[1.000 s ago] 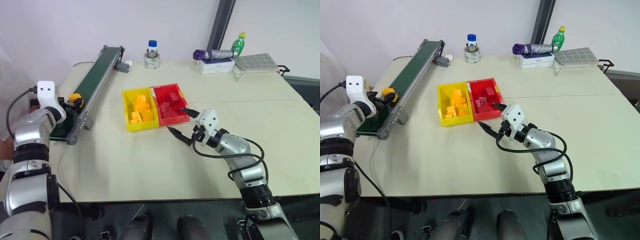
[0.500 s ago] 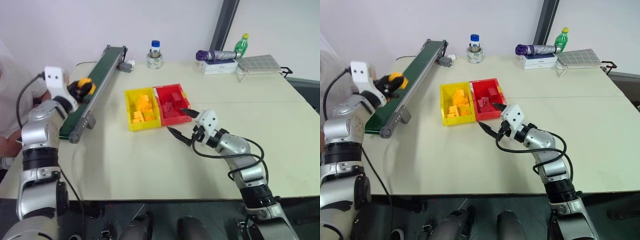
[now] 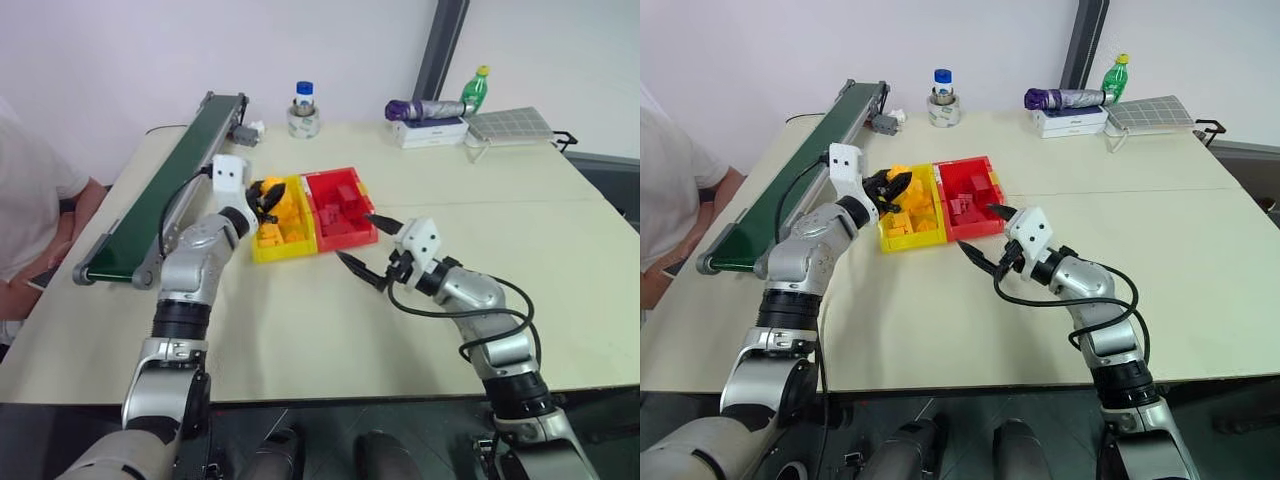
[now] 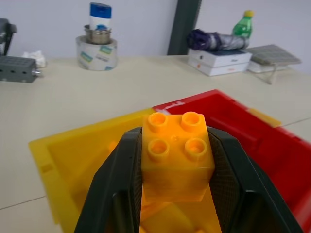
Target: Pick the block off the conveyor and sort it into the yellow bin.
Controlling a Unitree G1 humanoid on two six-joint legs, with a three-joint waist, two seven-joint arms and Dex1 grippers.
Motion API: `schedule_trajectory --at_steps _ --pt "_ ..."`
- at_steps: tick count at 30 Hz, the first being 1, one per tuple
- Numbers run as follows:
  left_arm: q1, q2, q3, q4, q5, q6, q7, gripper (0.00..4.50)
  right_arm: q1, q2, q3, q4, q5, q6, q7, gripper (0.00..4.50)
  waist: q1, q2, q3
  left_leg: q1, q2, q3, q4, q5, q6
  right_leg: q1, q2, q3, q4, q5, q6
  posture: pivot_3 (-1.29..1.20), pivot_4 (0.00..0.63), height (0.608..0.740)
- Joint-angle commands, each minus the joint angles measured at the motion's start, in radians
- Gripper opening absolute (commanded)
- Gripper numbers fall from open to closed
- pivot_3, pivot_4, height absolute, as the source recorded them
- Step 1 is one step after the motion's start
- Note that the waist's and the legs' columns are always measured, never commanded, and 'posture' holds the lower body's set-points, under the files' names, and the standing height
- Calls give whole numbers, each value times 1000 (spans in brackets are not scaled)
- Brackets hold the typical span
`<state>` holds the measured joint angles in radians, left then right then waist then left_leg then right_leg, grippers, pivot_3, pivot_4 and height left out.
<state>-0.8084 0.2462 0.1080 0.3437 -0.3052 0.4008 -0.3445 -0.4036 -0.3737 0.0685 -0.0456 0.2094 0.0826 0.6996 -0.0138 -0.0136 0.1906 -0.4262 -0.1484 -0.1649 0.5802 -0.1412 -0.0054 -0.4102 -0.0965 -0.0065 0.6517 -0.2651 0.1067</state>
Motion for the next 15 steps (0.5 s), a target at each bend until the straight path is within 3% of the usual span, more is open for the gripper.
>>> schedule_trajectory --at_steps 1,3,8,13,15 --pt "-38 -10 21 -11 -24 -29 -28 3369 -5 -6 -18 -57 8 -7 -12 4500 1 0 0 0 0 0 0 0 0 0 0 0 0 0 0 0 150 740" --pt "-33 -19 10 -23 -10 -45 -23 4395 -3 -6 -19 -58 8 -8 -15 4500 1 0 0 0 0 0 0 0 0 1 0 0 0 0 0 0 150 740" --pt "-12 -1 10 -84 -14 -55 -56 4455 1 -1 -12 -59 7 -10 -19 4500 -1 0 0 0 0 0 0 0 0 0 0 0 0 0 0 0 150 740" --pt "115 136 116 -268 -180 43 -223 4455 2 -6 -12 -52 6 -16 -15 4500 -16 0 0 0 1 1 0 0 0 -1 1 1 0 0 0 0 150 740" --pt "231 229 95 -375 -188 71 -314 4455 5 -8 -15 -49 6 -20 -14 4500 -24 0 0 0 2 1 -1 0 0 -1 1 1 0 0 0 0 150 740"
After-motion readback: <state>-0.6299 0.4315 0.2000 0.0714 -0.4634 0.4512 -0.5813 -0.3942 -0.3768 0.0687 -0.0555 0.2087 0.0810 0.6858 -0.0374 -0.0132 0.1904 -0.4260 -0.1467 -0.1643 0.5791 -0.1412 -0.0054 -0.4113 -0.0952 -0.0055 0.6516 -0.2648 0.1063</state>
